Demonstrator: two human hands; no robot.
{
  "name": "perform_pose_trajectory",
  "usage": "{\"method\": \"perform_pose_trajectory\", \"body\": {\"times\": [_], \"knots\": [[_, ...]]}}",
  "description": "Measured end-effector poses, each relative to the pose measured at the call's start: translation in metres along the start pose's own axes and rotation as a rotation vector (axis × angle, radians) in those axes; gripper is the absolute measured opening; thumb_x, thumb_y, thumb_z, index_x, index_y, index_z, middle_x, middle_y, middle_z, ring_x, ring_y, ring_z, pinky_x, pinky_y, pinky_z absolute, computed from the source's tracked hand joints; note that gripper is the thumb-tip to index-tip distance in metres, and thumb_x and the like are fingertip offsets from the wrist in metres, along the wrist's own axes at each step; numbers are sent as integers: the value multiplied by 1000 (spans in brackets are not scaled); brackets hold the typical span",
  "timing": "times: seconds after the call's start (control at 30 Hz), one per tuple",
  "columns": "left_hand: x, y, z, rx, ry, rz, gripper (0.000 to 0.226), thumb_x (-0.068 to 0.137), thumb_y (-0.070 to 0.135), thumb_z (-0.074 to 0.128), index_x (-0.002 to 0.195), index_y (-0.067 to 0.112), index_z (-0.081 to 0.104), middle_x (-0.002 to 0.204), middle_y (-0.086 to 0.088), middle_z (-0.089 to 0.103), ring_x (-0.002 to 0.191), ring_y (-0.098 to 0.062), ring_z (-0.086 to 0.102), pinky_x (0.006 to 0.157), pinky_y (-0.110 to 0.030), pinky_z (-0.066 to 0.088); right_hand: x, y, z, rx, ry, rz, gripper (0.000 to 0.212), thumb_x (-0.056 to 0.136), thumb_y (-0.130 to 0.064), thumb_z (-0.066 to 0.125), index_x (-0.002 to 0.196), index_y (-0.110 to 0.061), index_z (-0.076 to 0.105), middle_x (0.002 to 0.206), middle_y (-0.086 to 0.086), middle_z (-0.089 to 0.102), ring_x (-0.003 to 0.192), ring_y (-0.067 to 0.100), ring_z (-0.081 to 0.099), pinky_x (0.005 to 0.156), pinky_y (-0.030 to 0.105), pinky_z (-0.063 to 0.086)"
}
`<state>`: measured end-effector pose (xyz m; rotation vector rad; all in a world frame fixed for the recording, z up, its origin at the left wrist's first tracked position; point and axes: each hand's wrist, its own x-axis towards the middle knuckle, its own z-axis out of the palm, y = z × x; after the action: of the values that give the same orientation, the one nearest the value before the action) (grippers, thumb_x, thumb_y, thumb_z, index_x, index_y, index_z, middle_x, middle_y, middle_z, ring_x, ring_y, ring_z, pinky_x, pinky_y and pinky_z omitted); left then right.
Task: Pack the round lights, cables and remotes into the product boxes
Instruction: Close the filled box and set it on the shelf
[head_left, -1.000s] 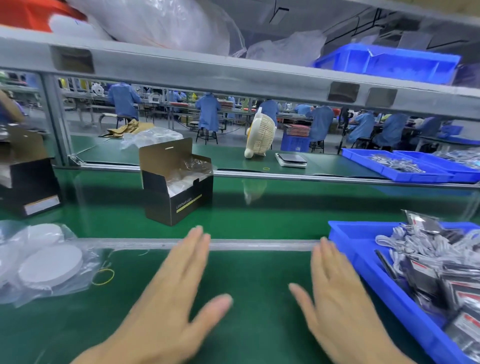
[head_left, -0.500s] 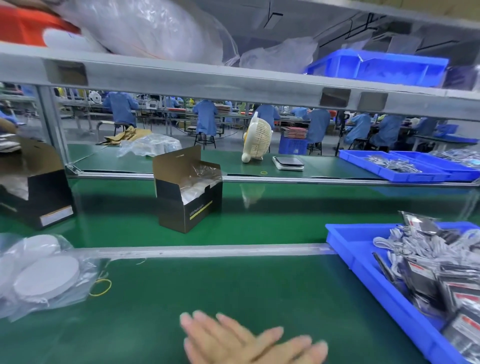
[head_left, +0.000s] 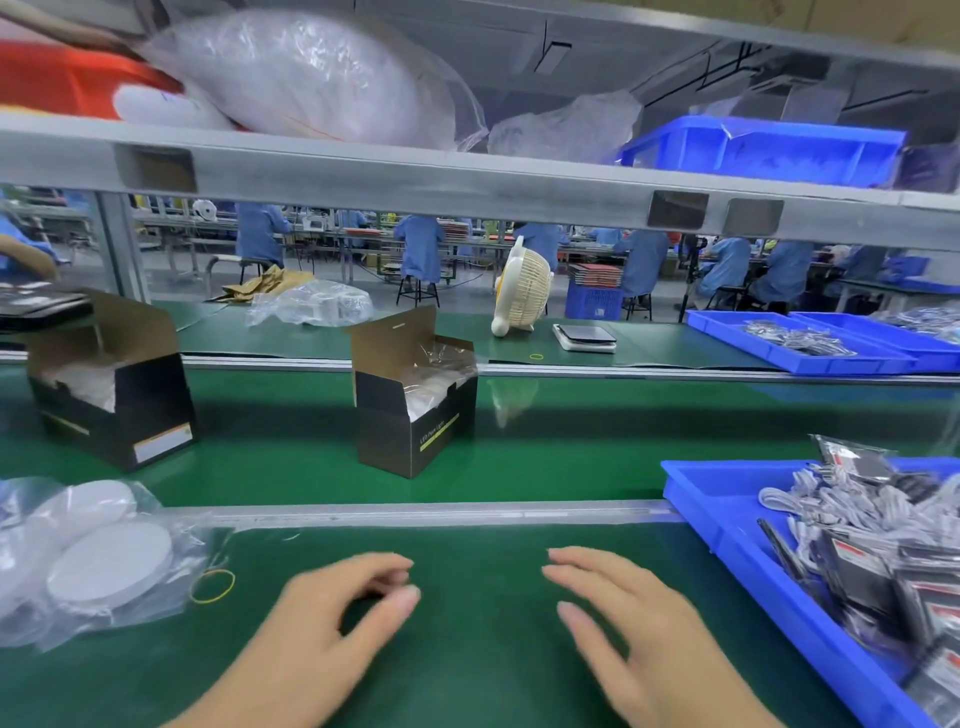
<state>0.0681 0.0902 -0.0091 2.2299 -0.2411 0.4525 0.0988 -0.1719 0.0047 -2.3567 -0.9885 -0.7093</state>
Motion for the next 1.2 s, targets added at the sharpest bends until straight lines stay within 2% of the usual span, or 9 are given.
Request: {"method": "perform_pose_trajectory", "body": {"times": [0.1, 0.27, 0.43, 0.6, 0.77, 0.83, 0.93, 1.03, 1.2], "knots": [[10, -25, -18, -209, 199, -218, 4, 87, 20, 72, 86, 23, 75, 83, 3, 76, 72, -10, 72, 70, -19, 55, -14, 40, -7, 173, 65, 302, 23, 84, -7, 74, 96, -26, 75, 97, -24, 70, 89, -1, 67, 78, 18, 52], [14, -35, -25, -346, 253, -298, 8, 86, 18, 70, 81, 16, 75, 73, -10, 74, 58, -20, 67, 64, -35, 57, -11, 54, -6, 344, 98, 470, 20, 81, -12, 78, 84, -32, 75, 93, -20, 72, 92, -1, 67, 84, 13, 49], [3, -23, -15, 76, 181, 225, 21, 91, 42, 63, 77, 31, 74, 66, 11, 63, 45, -4, 46, 46, -12, 36, -5, 46, -2, -96, 193, 4, 15, 84, -32, 69, 83, -22, 79, 110, -18, 69, 110, 2, 54, 95, 27, 40], [9, -16, -12, 492, 327, 777, 22, 81, 16, 68, 101, 19, 79, 109, -8, 64, 96, -12, 53, 89, -15, 36, 5, 33, -9, -278, 440, -326, 22, 83, -12, 68, 102, -2, 75, 135, 9, 59, 124, 24, 53, 98, 43, 43], [6, -6, -8, -106, 389, 320, 95, 81, 37, 73, 155, 39, 16, 160, -2, 25, 138, -23, 44, 107, -29, 44, 1, 20, -9, 380, 418, 249, 88, 87, -29, 70, 151, -48, 13, 157, -10, 31, 127, 27, 56, 99, 37, 52], [4, -3, -9, -635, 323, 27, 95, 83, 33, 75, 145, 64, 10, 153, 5, 43, 113, -30, 66, 82, -36, 60, 1, 17, -7, 822, 343, 571, 102, 72, -34, 74, 138, -71, 4, 144, -24, 47, 96, 22, 72, 68, 44, 61], [5, -8, -10, -914, 195, -259, 79, 80, 29, 61, 143, 58, 24, 108, -19, 73, 55, -41, 68, 42, -37, 55, 1, 21, -8, 1017, 150, 748, 85, 72, -47, 68, 140, -59, 18, 93, 11, 75, 49, 32, 65, 44, 31, 52], [4, -11, -4, -499, 101, -210, 39, 86, 30, 64, 125, 37, 62, 72, -16, 73, 36, -20, 50, 37, -22, 42, -2, 24, -7, 619, -11, 607, 47, 79, -70, 53, 80, -30, 76, 49, 4, 60, 34, 9, 46, 48, 19, 42], [6, -10, -5, 375, 250, 596, 8, 77, 41, 71, 76, 35, 77, 108, 5, 66, 98, -12, 55, 85, -33, 41, 2, 29, -9, -218, 230, -142, 26, 85, -46, 66, 67, -28, 73, 81, -13, 65, 69, 9, 49, 64, 30, 43]]}}
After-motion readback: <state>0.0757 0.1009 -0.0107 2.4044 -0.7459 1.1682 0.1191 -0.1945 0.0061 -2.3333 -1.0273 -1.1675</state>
